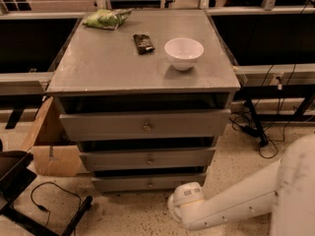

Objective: Close bottom drawer

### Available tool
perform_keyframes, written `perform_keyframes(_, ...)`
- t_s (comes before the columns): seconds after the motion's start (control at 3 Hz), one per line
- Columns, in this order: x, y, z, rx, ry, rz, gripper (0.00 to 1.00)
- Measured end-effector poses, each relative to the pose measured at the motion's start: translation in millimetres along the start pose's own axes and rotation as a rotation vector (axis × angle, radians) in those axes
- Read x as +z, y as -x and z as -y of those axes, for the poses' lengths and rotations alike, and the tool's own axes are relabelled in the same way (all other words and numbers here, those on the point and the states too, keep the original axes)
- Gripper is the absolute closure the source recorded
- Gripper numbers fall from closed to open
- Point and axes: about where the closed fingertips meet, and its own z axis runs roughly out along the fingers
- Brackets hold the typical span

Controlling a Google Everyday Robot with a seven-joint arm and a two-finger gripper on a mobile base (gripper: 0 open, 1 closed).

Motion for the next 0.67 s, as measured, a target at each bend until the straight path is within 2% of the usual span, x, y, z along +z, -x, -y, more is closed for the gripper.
perform_keyframes(0.33, -70.6, -2.9, -8.9, -0.006, -0.058, -0.100, 1.00)
perform_keyframes(0.67, -130.3, -5.1, -6.2, 0.003, -0.162, -0.170, 1.00)
